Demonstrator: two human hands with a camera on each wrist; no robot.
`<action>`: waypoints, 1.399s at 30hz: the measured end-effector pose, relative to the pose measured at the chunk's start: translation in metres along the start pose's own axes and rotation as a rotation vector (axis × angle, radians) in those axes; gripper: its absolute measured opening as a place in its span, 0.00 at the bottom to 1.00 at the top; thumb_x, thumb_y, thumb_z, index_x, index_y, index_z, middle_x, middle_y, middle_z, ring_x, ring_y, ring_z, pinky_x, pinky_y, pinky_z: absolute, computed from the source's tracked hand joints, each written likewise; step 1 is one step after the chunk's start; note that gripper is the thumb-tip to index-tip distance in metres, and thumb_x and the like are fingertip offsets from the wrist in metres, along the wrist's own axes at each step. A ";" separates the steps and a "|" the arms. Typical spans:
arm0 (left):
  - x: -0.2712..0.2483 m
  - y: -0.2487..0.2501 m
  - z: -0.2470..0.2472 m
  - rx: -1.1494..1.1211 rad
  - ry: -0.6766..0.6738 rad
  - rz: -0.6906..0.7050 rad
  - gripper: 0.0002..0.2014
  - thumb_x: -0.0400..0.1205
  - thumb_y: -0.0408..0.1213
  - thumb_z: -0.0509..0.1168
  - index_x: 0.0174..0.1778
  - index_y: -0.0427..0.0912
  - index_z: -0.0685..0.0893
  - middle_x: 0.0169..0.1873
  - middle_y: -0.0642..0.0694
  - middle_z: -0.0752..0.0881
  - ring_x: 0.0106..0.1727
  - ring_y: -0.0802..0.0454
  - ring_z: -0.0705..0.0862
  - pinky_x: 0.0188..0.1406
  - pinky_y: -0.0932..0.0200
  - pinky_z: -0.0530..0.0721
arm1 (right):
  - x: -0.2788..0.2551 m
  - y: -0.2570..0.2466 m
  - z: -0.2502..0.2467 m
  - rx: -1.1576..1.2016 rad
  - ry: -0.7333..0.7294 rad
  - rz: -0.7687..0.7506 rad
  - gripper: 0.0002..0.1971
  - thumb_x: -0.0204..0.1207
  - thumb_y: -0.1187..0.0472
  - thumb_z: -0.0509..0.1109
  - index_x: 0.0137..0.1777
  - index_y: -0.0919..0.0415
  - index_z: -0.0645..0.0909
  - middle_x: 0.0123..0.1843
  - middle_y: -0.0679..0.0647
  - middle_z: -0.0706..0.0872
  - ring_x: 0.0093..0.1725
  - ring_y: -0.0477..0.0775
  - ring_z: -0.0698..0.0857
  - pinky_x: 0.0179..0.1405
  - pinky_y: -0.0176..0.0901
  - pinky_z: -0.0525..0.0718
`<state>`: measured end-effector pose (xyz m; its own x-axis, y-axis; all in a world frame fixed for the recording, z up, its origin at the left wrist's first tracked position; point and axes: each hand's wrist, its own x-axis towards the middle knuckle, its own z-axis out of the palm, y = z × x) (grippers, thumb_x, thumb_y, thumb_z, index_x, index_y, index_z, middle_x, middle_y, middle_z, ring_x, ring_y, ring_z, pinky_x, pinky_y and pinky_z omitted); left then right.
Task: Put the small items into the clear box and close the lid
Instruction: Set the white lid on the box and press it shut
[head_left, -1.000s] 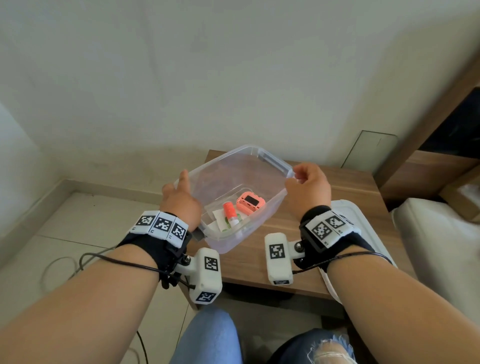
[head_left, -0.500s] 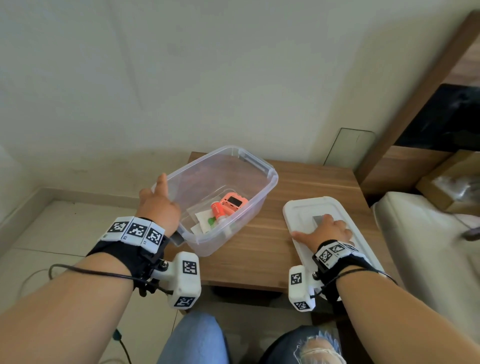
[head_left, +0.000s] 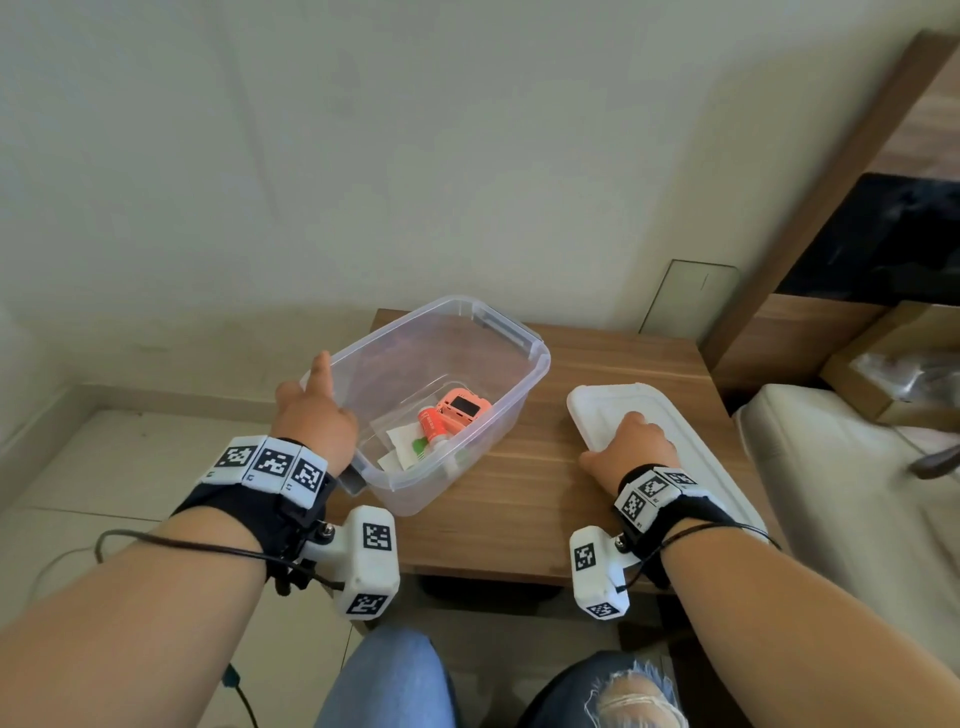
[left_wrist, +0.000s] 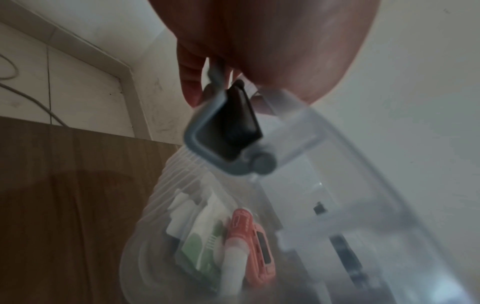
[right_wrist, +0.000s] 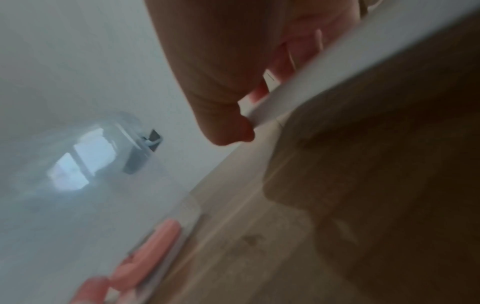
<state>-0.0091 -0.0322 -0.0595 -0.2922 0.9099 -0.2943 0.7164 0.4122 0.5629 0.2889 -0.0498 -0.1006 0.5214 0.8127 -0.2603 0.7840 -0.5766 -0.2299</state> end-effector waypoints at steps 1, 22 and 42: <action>0.000 0.000 0.000 0.004 0.002 -0.003 0.36 0.81 0.32 0.52 0.83 0.60 0.46 0.74 0.37 0.60 0.58 0.30 0.81 0.53 0.38 0.87 | -0.001 -0.002 -0.003 0.015 0.016 -0.026 0.29 0.65 0.51 0.73 0.65 0.64 0.74 0.57 0.60 0.83 0.53 0.62 0.83 0.50 0.51 0.84; -0.008 -0.002 -0.013 0.121 0.018 0.233 0.35 0.80 0.38 0.59 0.83 0.49 0.53 0.74 0.35 0.72 0.68 0.34 0.77 0.68 0.45 0.78 | -0.090 -0.063 -0.079 0.059 0.077 -0.871 0.09 0.74 0.66 0.66 0.53 0.58 0.77 0.67 0.51 0.83 0.61 0.58 0.82 0.55 0.43 0.79; -0.032 -0.025 -0.003 -0.422 -0.124 -0.046 0.40 0.74 0.56 0.67 0.75 0.35 0.62 0.65 0.34 0.81 0.56 0.38 0.82 0.50 0.49 0.78 | -0.102 -0.075 -0.043 -0.145 -0.047 -0.950 0.12 0.69 0.55 0.76 0.46 0.49 0.74 0.56 0.48 0.83 0.55 0.53 0.82 0.54 0.42 0.81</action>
<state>-0.0199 -0.0714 -0.0617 -0.2209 0.8883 -0.4025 0.3752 0.4584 0.8057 0.1911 -0.0861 -0.0160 -0.3648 0.9290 -0.0628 0.9076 0.3397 -0.2466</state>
